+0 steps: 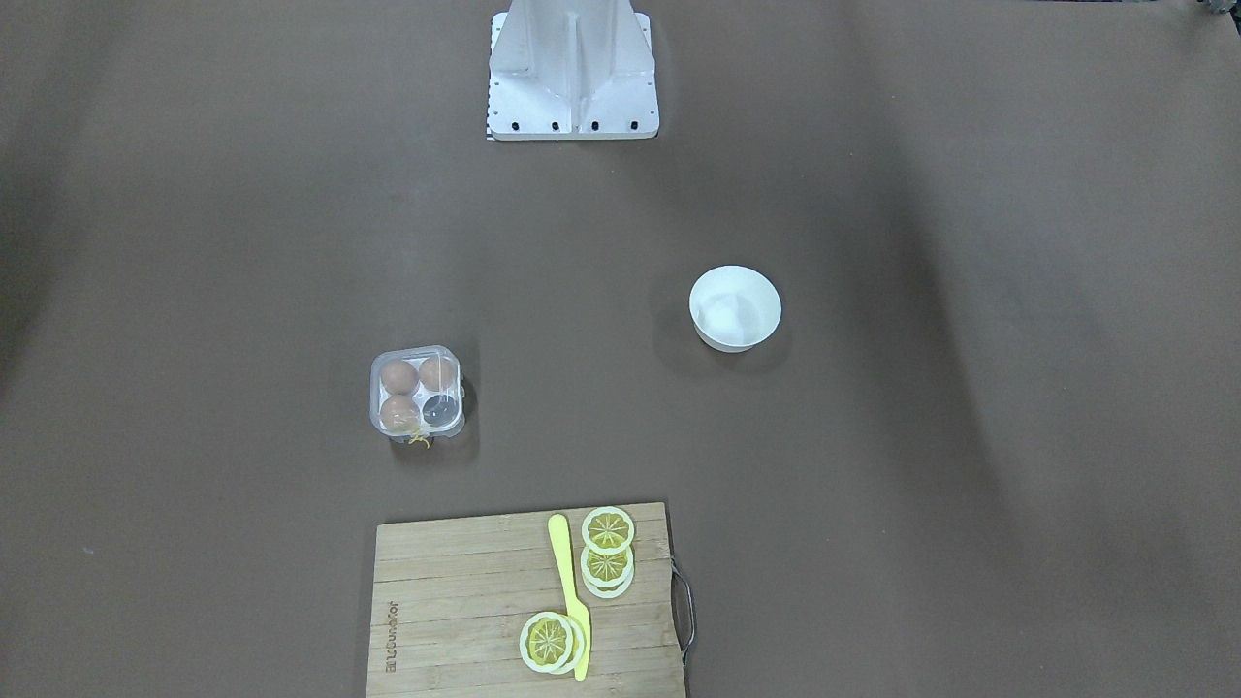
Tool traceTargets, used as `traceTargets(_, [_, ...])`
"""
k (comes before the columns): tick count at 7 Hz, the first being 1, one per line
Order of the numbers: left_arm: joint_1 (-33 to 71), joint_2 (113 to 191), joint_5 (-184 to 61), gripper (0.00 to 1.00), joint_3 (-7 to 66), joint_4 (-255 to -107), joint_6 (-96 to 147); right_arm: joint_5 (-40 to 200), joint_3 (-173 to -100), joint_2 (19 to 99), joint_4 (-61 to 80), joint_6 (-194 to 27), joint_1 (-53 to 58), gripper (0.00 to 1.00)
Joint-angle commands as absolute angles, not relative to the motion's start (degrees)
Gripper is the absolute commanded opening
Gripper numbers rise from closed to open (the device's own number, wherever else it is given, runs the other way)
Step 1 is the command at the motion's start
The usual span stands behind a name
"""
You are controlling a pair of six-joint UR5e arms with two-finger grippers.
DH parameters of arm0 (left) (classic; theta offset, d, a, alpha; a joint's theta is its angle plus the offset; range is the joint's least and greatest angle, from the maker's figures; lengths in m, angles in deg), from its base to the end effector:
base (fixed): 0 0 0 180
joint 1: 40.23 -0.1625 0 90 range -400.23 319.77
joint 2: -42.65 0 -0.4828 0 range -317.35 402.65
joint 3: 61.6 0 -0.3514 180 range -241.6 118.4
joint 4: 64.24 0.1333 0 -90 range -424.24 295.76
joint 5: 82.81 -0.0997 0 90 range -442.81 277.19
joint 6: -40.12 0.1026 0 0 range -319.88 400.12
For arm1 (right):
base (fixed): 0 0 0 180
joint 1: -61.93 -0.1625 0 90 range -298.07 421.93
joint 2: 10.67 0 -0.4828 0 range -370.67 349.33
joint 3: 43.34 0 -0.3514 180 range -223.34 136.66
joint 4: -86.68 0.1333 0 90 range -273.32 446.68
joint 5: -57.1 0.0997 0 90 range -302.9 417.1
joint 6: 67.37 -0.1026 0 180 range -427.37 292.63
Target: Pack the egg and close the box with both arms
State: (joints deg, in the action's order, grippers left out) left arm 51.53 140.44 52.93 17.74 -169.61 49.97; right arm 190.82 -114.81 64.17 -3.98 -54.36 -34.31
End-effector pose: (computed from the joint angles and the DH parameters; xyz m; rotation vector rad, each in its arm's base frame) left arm -0.0760 -0.5271 0.7068 0.2863 0.7715 0.2202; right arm 0.1241 -0.5611 0.7301 0.0616 -0.7634 -0.0855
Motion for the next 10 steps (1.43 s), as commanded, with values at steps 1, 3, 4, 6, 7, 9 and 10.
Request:
traceTargets(1, [51.5, 140.4, 53.0, 0.98, 17.8, -169.4, 49.8, 192.5, -119.6, 63.8, -9.0, -55.8, -34.7, 0.99])
traceTargets(3, [51.6, 140.6, 53.1, 0.98, 18.0, -168.0, 49.2, 189.4, -124.9, 63.9, -13.1, -56.7, -34.7, 0.99])
traceTargets(4, [51.6, 140.7, 55.4, 0.98, 18.2, -167.3, 48.1, 188.8, -125.2, 63.9, -13.6, -57.0, -34.7, 0.99])
traceTargets(6, [52.5, 140.8, 56.7, 0.98, 18.6, -166.6, 46.1, 192.9, -126.3, 63.7, -13.7, -58.7, -34.5, 0.99])
traceTargets(7, [52.7, 140.9, 56.7, 0.98, 18.6, -166.5, 45.9, 192.0, -128.0, 64.3, -13.6, -60.9, -32.9, 0.99])
traceTargets(9, [52.7, 140.8, 56.7, 0.98, 18.6, -166.5, 45.9, 191.3, -128.2, 64.6, -13.3, -60.9, -32.8, 0.99])
traceTargets(10, [52.7, 140.7, 56.7, 0.98, 18.6, -166.5, 45.9, 191.4, -128.1, 64.7, -13.3, -60.9, -32.7, 0.99])
